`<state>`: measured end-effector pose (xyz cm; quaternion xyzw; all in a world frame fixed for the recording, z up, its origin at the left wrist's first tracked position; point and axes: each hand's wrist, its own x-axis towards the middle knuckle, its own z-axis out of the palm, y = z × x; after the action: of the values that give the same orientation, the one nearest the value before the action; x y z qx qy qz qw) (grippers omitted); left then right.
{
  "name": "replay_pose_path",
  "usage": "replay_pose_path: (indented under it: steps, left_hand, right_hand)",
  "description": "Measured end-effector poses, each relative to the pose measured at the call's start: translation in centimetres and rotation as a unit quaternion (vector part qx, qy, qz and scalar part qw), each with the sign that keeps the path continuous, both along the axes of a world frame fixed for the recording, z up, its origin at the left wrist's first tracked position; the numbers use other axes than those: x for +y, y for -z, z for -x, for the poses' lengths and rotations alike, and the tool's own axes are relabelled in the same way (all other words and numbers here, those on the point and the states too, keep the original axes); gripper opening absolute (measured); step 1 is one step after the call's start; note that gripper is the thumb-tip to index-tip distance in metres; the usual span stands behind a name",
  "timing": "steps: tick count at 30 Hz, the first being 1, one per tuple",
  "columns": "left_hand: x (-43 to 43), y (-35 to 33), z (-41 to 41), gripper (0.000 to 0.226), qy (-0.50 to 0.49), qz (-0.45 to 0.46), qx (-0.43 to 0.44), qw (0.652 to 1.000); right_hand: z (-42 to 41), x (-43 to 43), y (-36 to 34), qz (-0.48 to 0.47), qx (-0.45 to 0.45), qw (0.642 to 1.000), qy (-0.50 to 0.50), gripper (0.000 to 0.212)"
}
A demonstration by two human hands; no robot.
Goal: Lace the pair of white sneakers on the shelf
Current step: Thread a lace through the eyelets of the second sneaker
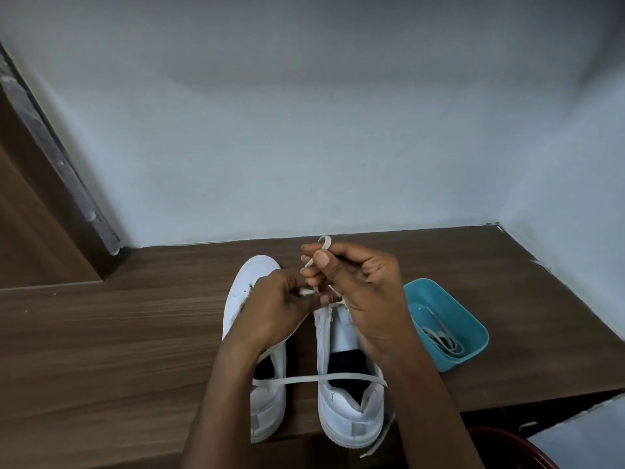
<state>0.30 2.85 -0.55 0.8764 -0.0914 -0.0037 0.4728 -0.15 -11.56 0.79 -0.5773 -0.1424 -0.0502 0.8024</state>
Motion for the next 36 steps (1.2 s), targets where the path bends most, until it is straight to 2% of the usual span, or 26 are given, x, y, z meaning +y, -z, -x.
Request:
replay_pose_path:
  steps: [2,4,6,8,11,13,15,19,21,23,26,29,33,36]
  left_hand:
    - [-0.4,0.4,-0.2,0.026,-0.023,0.018,-0.029,0.999]
    - [-0.4,0.4,-0.5,0.016,-0.046,0.065,-0.038,0.996]
    - [-0.3,0.1,-0.6,0.012,-0.081,0.129,-0.041,0.987]
    - [-0.5,-0.2,-0.6,0.011,-0.106,0.169,-0.036,0.979]
    - [-0.7,0.1,-0.8,0.011,-0.122,0.213,-0.017,0.969]
    - [-0.6,0.4,-0.9,0.014,-0.133,0.237,-0.012,0.962]
    - [-0.5,0.5,-0.9,0.016,-0.127,0.252,0.001,0.959]
    - [-0.2,0.3,-0.6,0.026,-0.093,0.34,0.09,0.931]
    - [-0.1,0.1,-0.6,0.025,-0.096,0.354,0.119,0.923]
    - [0.1,0.1,-0.5,0.018,-0.114,0.31,0.123,0.936]
    - [0.3,0.7,-0.5,0.01,-0.115,0.133,0.095,0.98]
    - [0.1,1.3,-0.3,0.006,-0.096,-0.027,0.08,0.992]
    - [-0.5,1.5,-0.2,0.013,-0.084,-0.108,0.077,0.988]
    - [-0.8,1.3,-0.1,0.026,-0.083,-0.132,0.091,0.984]
  right_hand:
    - [0.0,-0.1,0.1,-0.028,0.011,0.999,-0.016,0.017]
    - [-0.2,-1.0,0.4,-0.033,0.031,0.999,-0.017,0.02]
    - [-0.8,-2.4,1.1,0.047,0.057,0.997,0.035,0.025]
    - [-1.3,-3.7,2.1,0.183,0.079,0.976,0.09,0.031]
    - [-1.5,-4.9,3.2,0.338,0.116,0.93,0.083,0.026]
    - [-1.4,-5.1,3.5,0.411,0.139,0.899,0.064,0.03]
    - [-1.3,-4.9,3.5,0.453,0.152,0.877,0.058,0.036]
    - [-1.2,-4.0,3.5,0.492,0.128,0.858,0.081,0.028]
    - [-1.2,-3.6,3.3,0.516,0.111,0.843,0.101,0.022]
    - [-1.2,-3.1,3.5,0.547,0.087,0.823,0.122,0.018]
    - [-1.2,-2.4,4.0,0.584,0.049,0.799,0.134,0.021]
    - [-1.5,-2.6,4.3,0.581,0.039,0.8,0.143,0.018]
    - [-1.9,-2.9,4.5,0.567,0.043,0.809,0.148,0.012]
    - [-2.1,-2.9,4.9,0.562,0.038,0.813,0.146,0.015]
